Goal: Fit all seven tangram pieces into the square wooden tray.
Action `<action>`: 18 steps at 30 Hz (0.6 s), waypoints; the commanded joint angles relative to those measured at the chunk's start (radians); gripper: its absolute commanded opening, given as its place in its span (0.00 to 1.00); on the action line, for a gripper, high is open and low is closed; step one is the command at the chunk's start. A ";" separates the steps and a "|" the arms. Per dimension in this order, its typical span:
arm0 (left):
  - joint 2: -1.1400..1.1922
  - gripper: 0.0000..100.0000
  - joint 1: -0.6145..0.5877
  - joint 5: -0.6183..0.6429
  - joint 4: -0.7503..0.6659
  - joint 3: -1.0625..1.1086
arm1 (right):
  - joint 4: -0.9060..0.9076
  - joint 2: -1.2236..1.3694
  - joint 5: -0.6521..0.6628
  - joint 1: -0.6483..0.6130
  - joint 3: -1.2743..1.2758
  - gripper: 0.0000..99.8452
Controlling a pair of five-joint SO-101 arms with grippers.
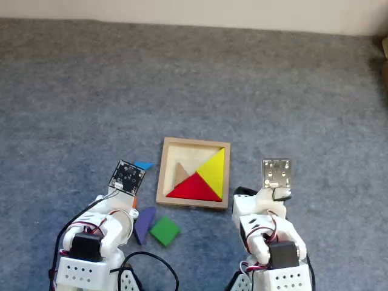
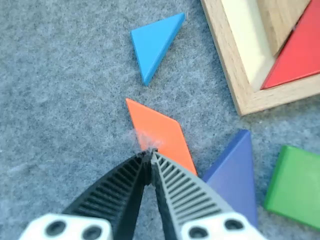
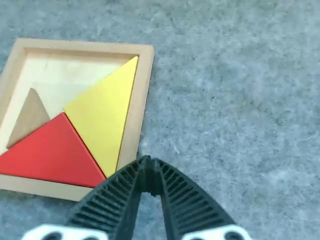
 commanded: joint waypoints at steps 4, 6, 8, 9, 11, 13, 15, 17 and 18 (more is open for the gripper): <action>-0.031 0.00 -0.012 -0.008 0.003 0.019 | 0.062 -0.013 0.003 0.013 0.125 0.01; -0.031 0.00 -0.012 -0.008 0.003 0.019 | 0.087 -0.013 0.008 0.013 0.125 0.01; -0.031 0.00 -0.012 -0.008 0.003 0.019 | 0.107 -0.012 0.008 0.008 0.125 0.01; -0.031 0.00 -0.012 -0.008 0.003 0.019 | 0.136 -0.007 0.008 0.007 0.125 0.01; -0.031 0.00 -0.013 -0.008 0.003 0.019 | 0.199 -0.013 0.009 0.007 0.125 0.01; -0.031 0.00 -0.013 -0.008 0.003 0.019 | 0.194 -0.013 0.005 0.010 0.125 0.01; -0.031 0.00 -0.007 -0.008 0.003 0.019 | 0.196 -0.013 0.003 0.012 0.125 0.01; -0.031 0.00 -0.008 -0.006 0.003 0.019 | 0.196 -0.013 0.003 0.012 0.125 0.01; -0.031 0.00 -0.008 -0.006 0.003 0.019 | 0.196 -0.013 0.003 0.012 0.125 0.01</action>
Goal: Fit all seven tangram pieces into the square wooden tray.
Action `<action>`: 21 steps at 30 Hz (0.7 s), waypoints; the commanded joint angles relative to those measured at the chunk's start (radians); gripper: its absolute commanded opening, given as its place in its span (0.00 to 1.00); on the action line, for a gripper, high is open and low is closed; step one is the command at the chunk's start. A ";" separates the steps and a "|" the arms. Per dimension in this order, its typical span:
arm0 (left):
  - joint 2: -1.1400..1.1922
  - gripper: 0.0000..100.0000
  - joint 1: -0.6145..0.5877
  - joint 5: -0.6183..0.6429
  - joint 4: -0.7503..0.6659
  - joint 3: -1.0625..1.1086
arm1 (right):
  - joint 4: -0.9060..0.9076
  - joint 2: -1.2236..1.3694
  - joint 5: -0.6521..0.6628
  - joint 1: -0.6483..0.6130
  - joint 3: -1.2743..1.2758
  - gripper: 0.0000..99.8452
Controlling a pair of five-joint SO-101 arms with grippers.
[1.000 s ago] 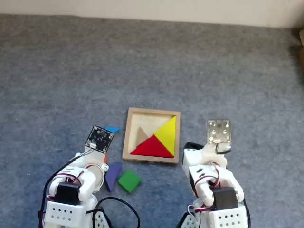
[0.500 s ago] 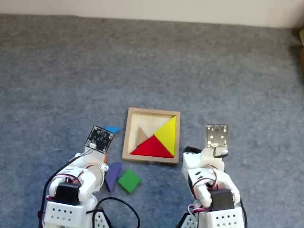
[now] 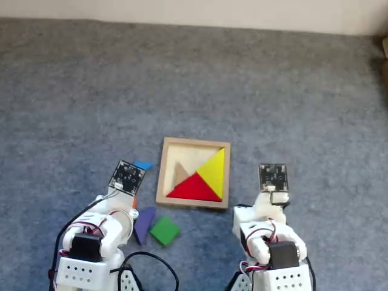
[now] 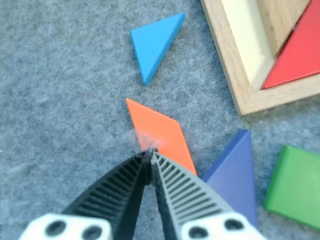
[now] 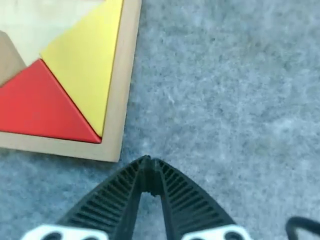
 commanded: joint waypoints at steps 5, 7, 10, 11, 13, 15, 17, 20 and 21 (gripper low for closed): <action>-0.031 0.00 -0.007 -0.006 0.003 0.019 | 0.005 -0.012 0.008 0.007 0.125 0.01; -0.033 0.00 -0.013 -0.008 0.003 0.008 | 0.005 -0.012 0.006 0.007 0.125 0.01; -0.033 0.00 -0.016 -0.009 0.008 -0.074 | 0.005 -0.012 0.005 0.007 0.125 0.01; -0.033 0.00 -0.016 -0.009 0.008 -0.104 | 0.005 -0.012 0.005 0.007 0.125 0.01; -0.033 0.00 -0.016 -0.009 0.002 -0.139 | 0.005 -0.012 0.005 0.007 0.125 0.01; -0.033 0.00 -0.008 -0.011 -0.023 -0.156 | 0.005 -0.012 0.005 0.007 0.125 0.01; -0.033 0.00 -0.015 -0.041 -0.089 -0.171 | 0.005 -0.012 0.005 0.007 0.125 0.01; -0.033 0.00 -0.015 -0.290 -0.117 -0.205 | 0.005 -0.012 0.005 0.007 0.125 0.01; -0.033 0.00 -0.015 -0.374 -0.104 -0.223 | 0.005 -0.012 0.005 0.007 0.125 0.01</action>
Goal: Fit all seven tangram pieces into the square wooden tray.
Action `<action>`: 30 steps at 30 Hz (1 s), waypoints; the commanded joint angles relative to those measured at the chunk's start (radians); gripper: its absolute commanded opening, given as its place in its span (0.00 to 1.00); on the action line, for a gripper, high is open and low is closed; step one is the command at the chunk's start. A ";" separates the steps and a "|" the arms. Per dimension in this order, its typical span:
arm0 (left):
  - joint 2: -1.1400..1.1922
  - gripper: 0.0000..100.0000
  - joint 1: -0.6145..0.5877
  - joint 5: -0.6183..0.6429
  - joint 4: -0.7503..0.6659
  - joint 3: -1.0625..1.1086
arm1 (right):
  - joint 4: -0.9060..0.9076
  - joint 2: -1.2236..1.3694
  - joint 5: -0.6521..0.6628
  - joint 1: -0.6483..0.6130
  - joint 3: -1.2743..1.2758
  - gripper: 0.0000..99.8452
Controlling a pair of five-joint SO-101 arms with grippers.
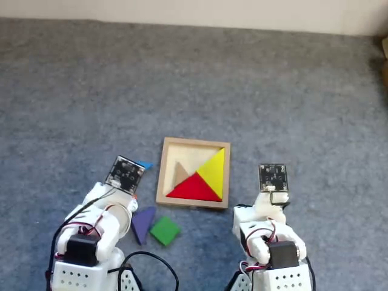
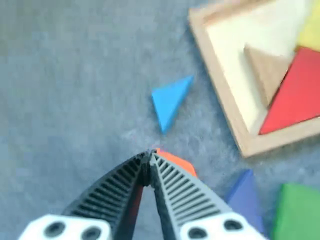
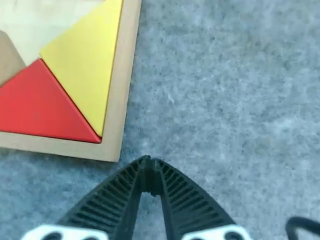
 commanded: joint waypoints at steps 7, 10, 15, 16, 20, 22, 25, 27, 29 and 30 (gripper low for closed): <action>-0.019 0.10 -0.015 -0.325 0.123 -0.271 | 0.005 -0.012 0.005 0.007 0.125 0.01; 0.067 0.11 -0.015 -0.328 0.161 -0.317 | 0.005 -0.012 0.005 0.007 0.125 0.01; 0.398 0.13 -0.007 -0.328 0.170 -0.430 | 0.005 -0.012 0.005 0.007 0.125 0.01; 0.458 0.16 -0.007 -0.325 0.172 -0.456 | 0.005 -0.012 0.005 0.007 0.125 0.01; 0.700 0.27 -0.007 -0.222 0.172 -0.530 | 0.005 -0.012 0.003 0.007 0.125 0.01; 0.796 0.30 0.007 -0.199 0.170 -0.547 | 0.005 -0.012 0.003 0.008 0.125 0.01; 0.894 0.30 0.067 -0.173 0.170 -0.552 | 0.005 -0.012 0.003 0.008 0.125 0.01; 0.935 0.30 0.122 -0.101 0.166 -0.552 | 0.005 -0.012 0.003 0.008 0.125 0.01; 0.966 0.31 0.186 -0.026 0.164 -0.552 | 0.005 -0.012 0.003 0.010 0.125 0.01; 0.978 0.31 0.225 0.003 0.164 -0.552 | 0.005 -0.012 0.003 0.010 0.125 0.01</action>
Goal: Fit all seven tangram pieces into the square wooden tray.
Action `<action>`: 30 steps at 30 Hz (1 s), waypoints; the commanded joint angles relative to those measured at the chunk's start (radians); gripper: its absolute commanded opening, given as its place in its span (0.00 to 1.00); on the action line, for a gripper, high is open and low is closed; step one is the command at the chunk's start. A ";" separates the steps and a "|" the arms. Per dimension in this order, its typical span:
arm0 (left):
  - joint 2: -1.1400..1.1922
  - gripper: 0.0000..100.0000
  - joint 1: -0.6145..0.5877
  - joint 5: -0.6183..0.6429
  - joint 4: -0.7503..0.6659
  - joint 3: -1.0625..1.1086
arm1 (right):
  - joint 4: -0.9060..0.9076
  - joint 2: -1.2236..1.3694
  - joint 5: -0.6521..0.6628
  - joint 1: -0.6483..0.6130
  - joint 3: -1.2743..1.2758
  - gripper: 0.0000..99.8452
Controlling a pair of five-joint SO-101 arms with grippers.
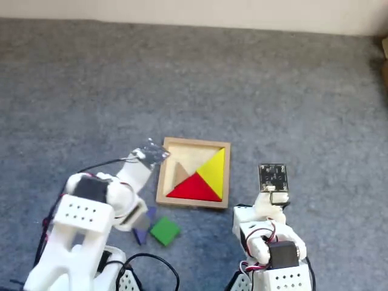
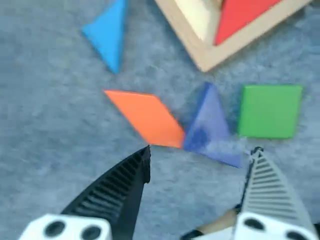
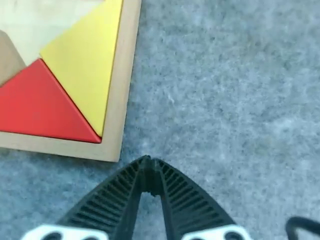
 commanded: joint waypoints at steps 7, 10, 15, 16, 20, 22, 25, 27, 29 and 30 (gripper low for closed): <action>0.145 0.31 0.323 0.244 -0.025 -0.050 | 0.005 -0.012 0.003 0.010 0.125 0.01; 0.211 0.31 0.328 0.256 -0.081 -0.038 | 0.005 -0.012 0.003 0.012 0.125 0.01; 0.343 0.31 0.334 0.281 -0.215 0.007 | 0.005 -0.012 0.003 0.012 0.125 0.01; 0.367 0.31 0.334 0.299 -0.242 0.013 | 0.005 -0.012 0.003 0.012 0.125 0.01; 0.458 0.30 0.337 0.319 -0.328 0.035 | 0.005 -0.012 0.003 0.012 0.125 0.01; 0.484 0.30 0.337 0.319 -0.333 0.024 | 0.005 -0.012 0.003 0.012 0.125 0.01; 0.495 0.30 0.337 0.319 -0.333 0.018 | 0.005 -0.012 0.003 0.012 0.125 0.01; 0.495 0.28 0.337 0.318 -0.333 0.018 | 0.005 -0.012 0.003 0.012 0.125 0.01; 0.495 0.24 0.358 0.316 -0.333 0.019 | 0.005 -0.012 0.003 0.012 0.125 0.01; 0.495 0.23 0.377 0.316 -0.333 0.019 | 0.005 -0.012 0.003 0.012 0.125 0.01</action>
